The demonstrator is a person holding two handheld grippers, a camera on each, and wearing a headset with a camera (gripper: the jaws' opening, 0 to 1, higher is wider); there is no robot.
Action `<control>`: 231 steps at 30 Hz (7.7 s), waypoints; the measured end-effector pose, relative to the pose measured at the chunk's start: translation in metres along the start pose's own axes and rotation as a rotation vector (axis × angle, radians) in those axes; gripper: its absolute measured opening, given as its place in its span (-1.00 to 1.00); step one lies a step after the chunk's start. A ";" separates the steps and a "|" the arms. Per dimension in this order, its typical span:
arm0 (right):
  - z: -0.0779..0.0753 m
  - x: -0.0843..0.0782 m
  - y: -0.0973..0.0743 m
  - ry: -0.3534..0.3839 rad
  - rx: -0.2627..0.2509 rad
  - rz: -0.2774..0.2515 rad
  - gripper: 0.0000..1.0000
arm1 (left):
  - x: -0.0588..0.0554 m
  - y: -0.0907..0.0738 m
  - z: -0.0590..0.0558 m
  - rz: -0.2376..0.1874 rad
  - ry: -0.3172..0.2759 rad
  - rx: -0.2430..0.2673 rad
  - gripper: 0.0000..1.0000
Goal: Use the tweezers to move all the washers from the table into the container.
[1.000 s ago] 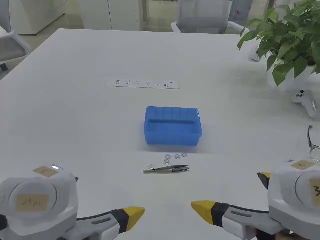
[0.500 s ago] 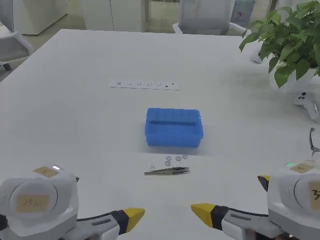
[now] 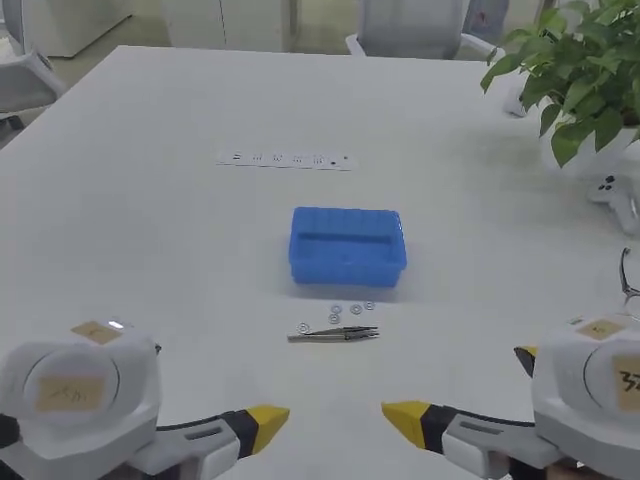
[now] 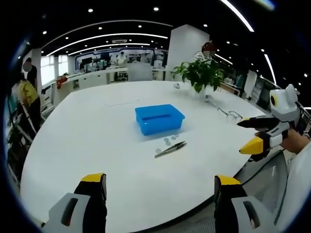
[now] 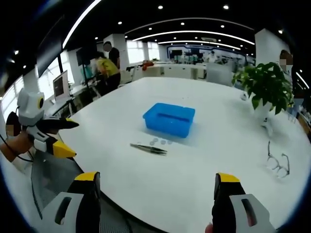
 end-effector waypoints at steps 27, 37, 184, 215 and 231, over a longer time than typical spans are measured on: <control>-0.007 -0.009 0.009 0.013 -0.007 0.055 0.84 | 0.029 0.053 0.007 0.070 0.275 -0.273 -0.40; -0.010 -0.016 0.013 0.055 0.002 0.096 0.80 | 0.034 0.099 0.013 0.134 0.379 -0.288 -0.50; 0.046 0.025 0.127 -0.492 0.378 0.160 -0.79 | 0.081 0.080 -0.046 0.043 0.744 -0.549 -1.00; 0.056 0.006 0.139 -0.587 0.411 0.178 -1.00 | 0.054 0.078 -0.047 0.099 0.842 -0.523 -1.00; 0.066 0.017 0.130 -0.709 0.398 0.110 -0.81 | 0.045 0.078 -0.047 0.097 0.910 -0.551 -1.00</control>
Point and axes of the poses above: the centre of the closed fingertips' face, and the gripper's own axes: y roughly forward along the fingers, z roughly to its left, x roughly out of its top, the point moved 6 cm from there along -y, roughly backward along the fingers
